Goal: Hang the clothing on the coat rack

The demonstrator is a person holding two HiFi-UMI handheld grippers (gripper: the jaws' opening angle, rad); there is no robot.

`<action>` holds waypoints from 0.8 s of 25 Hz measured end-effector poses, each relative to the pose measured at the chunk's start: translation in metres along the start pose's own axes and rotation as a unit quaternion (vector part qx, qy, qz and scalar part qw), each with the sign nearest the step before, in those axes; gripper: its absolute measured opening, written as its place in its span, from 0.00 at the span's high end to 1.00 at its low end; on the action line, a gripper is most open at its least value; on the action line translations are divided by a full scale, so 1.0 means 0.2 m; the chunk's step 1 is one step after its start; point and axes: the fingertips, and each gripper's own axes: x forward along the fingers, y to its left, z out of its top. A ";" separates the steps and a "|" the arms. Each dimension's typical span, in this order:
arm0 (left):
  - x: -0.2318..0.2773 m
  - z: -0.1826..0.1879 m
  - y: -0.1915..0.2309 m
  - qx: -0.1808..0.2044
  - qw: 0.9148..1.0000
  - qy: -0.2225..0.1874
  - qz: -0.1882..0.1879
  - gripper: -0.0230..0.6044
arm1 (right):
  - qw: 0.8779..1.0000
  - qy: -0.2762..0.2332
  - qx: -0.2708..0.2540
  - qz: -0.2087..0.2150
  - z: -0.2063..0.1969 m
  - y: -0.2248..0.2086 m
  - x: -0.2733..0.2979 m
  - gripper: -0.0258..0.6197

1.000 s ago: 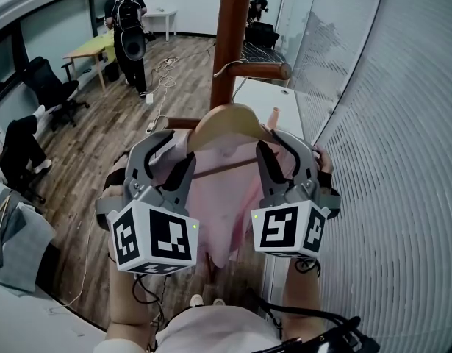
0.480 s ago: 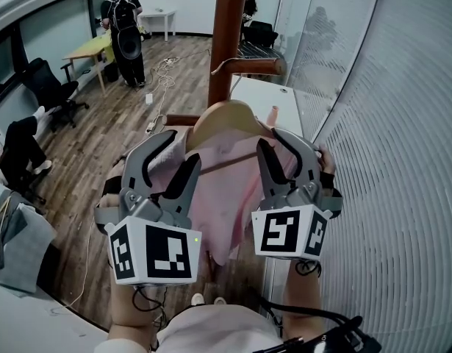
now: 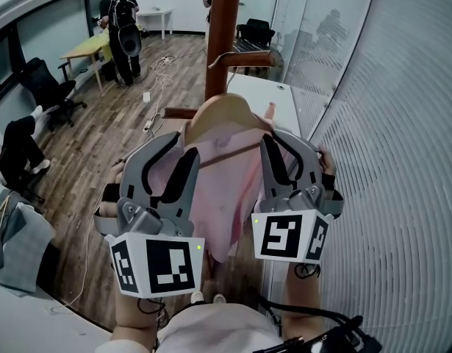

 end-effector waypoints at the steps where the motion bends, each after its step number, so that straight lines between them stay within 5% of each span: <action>1: -0.01 0.01 0.01 -0.001 1.000 -0.006 0.008 0.78 | 1.000 0.000 0.002 -0.001 0.00 0.00 -0.01 0.88; 8: -0.05 0.07 0.03 -0.015 0.998 -0.040 0.041 0.94 | 0.999 -0.012 0.019 -0.023 0.02 -0.03 -0.06 0.91; 20: -0.05 0.03 -0.02 -0.057 0.997 -0.032 0.037 0.94 | 0.997 -0.027 0.047 -0.050 0.05 -0.06 -0.15 0.93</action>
